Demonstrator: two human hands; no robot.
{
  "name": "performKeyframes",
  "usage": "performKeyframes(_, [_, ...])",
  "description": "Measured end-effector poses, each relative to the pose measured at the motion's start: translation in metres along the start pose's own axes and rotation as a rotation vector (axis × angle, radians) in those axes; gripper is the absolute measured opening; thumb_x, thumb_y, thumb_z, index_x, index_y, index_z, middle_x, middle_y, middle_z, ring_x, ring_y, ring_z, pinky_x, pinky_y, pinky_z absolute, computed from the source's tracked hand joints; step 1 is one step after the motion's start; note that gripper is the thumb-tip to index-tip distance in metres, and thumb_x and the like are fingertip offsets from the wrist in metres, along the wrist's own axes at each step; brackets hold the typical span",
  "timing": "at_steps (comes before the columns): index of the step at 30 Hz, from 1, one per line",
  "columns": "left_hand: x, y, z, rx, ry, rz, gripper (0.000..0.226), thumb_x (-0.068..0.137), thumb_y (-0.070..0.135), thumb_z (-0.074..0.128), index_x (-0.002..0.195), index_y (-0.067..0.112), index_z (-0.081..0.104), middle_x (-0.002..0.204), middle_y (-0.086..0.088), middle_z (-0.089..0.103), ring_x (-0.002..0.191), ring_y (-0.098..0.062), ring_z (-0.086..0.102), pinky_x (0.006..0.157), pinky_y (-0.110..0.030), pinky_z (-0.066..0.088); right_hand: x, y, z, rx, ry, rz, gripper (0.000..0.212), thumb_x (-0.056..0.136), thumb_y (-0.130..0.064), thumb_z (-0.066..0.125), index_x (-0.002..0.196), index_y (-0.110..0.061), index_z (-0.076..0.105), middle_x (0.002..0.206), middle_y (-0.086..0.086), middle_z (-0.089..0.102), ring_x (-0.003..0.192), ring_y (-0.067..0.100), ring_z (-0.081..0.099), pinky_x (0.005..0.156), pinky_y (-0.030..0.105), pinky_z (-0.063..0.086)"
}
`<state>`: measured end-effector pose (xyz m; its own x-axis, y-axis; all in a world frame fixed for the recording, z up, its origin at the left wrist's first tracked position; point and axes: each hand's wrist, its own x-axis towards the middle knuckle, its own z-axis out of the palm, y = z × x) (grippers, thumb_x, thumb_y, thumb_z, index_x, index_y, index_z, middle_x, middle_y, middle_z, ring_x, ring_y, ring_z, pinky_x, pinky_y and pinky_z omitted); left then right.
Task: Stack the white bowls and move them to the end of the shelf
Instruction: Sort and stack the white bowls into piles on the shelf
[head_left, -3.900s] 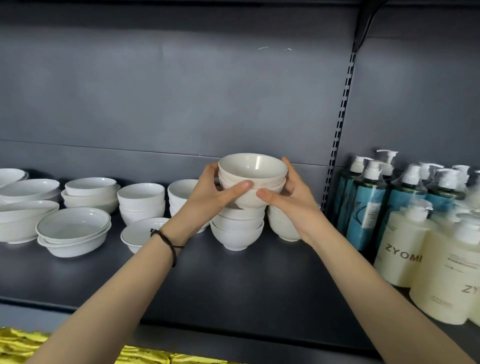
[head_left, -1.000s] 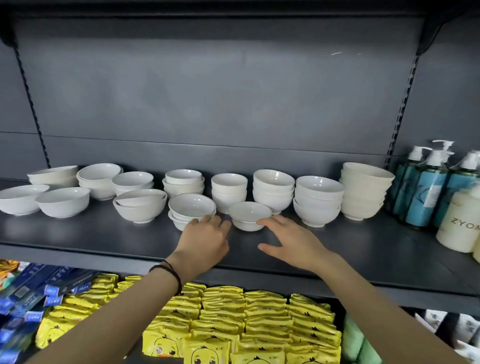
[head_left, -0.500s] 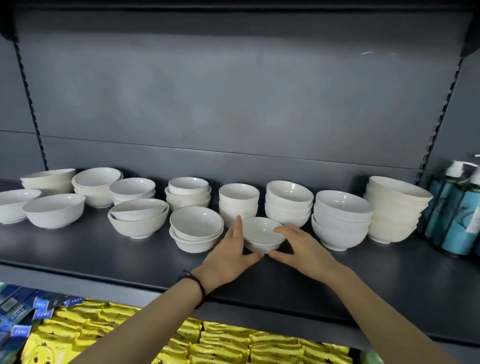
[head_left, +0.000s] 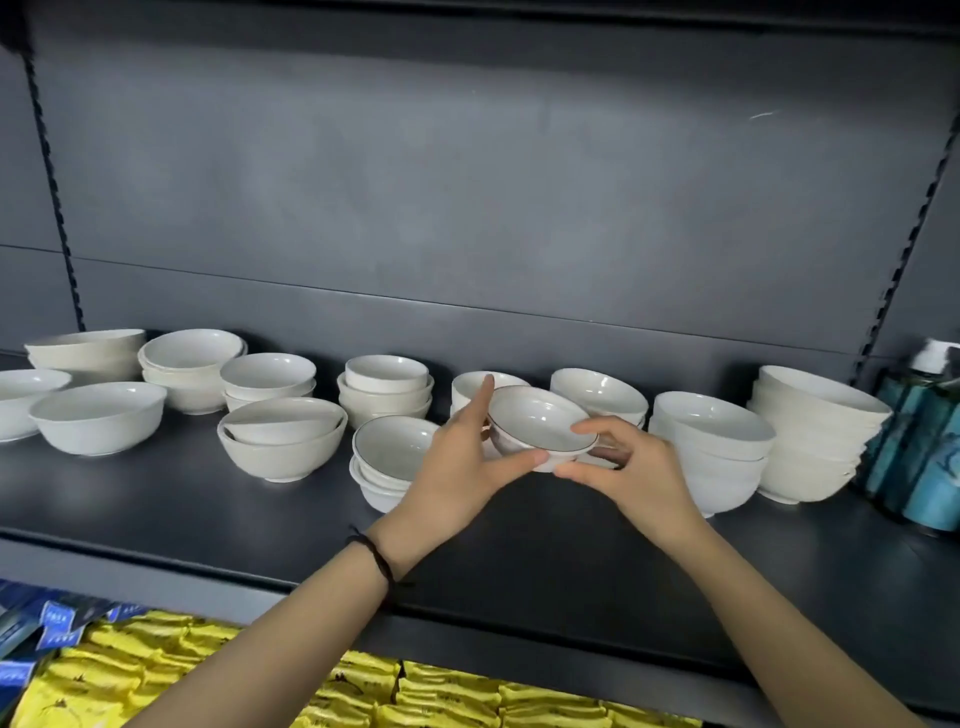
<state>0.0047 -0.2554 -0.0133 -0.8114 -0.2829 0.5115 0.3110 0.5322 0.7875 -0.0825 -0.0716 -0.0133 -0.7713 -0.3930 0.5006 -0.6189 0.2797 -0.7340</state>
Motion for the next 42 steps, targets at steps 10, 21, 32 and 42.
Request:
performKeyframes(10, [0.003,-0.030,-0.091,-0.224,0.053,-0.154,0.094,0.060,0.017,0.091,0.141,0.019,0.043,0.106,0.024,0.063,0.100,0.010,0.059,0.074,-0.004,0.048,0.009,-0.049,0.087,0.267,-0.075,0.022,0.062,0.076,-0.012,0.082,0.125,-0.039,0.056,0.117,-0.015,0.065,0.107,-0.005,0.063,0.086,0.009,0.049])
performKeyframes(21, [-0.004,-0.069,-0.104,-0.108,0.052,-0.072,0.068,0.059,0.048,0.085,0.120,0.027,0.062,0.121,-0.001,0.064,0.113,-0.016,0.062,0.098,-0.044,0.051,0.000,-0.043,0.123,0.166,-0.227,0.054,0.077,0.091,-0.022,0.068,0.153,-0.029,0.023,0.148,-0.012,0.045,0.133,-0.001,0.044,0.114,0.024,0.036])
performKeyframes(32, [-0.012,-0.091,-0.101,-0.014,0.009,-0.037,0.097,0.055,0.062,0.076,0.141,0.027,0.046,0.132,0.007,0.051,0.128,0.003,0.040,0.112,-0.026,0.036,-0.006,-0.037,0.125,0.210,-0.247,0.054,0.069,0.092,-0.014,0.065,0.134,-0.055,0.028,0.134,-0.032,0.050,0.123,-0.016,0.047,0.101,0.007,0.039])
performKeyframes(42, [-0.018,-0.084,-0.101,-0.183,-0.030,0.024,0.063,0.064,0.046,0.077,0.118,0.046,0.044,0.116,0.043,0.055,0.117,0.013,0.051,0.094,-0.006,0.039,0.001,-0.029,0.130,0.250,-0.204,0.088,0.099,0.079,-0.020,0.080,0.147,-0.045,0.013,0.137,-0.033,0.044,0.125,-0.015,0.045,0.095,0.004,0.041])
